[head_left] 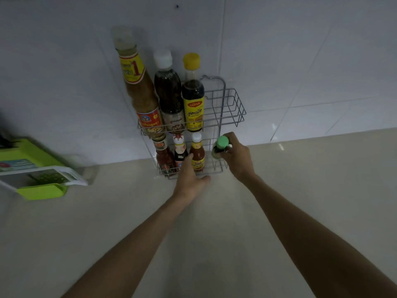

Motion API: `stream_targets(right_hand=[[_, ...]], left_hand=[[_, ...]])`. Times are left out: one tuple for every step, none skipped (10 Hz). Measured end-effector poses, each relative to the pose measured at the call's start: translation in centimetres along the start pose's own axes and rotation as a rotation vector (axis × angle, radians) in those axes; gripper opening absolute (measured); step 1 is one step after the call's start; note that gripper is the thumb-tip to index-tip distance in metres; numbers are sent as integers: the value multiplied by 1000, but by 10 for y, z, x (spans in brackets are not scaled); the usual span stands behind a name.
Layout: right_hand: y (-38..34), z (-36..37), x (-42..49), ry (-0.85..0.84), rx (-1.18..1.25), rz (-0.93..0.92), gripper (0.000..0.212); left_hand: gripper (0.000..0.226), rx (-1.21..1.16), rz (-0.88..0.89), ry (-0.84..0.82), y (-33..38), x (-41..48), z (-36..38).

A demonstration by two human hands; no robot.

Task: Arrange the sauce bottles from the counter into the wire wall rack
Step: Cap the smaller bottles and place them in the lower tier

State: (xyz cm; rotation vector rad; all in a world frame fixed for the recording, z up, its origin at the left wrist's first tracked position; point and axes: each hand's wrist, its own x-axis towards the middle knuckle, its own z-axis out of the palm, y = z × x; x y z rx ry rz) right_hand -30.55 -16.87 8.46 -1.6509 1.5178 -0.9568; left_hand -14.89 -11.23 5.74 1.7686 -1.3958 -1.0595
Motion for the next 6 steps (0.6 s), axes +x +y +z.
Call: stream_targets(right_hand=[[13, 13, 19, -110, -59, 14, 37], [21, 19, 32, -184, -108, 50, 42], [27, 25, 37, -220, -148, 58, 47], [31, 32, 32, -227, -178, 67, 44], [34, 33, 30, -216, -216, 33, 43], [35, 31, 19, -231, -282, -1, 58]], left_hand=[[91, -48, -13, 26, -7, 12, 10], [91, -72, -39, 34, -12, 16, 17], [90, -97, -42, 26, -17, 18, 19], [89, -93, -53, 28, -19, 18, 20], [91, -90, -61, 12, -26, 22, 20], [93, -91, -39, 3, -30, 26, 19]])
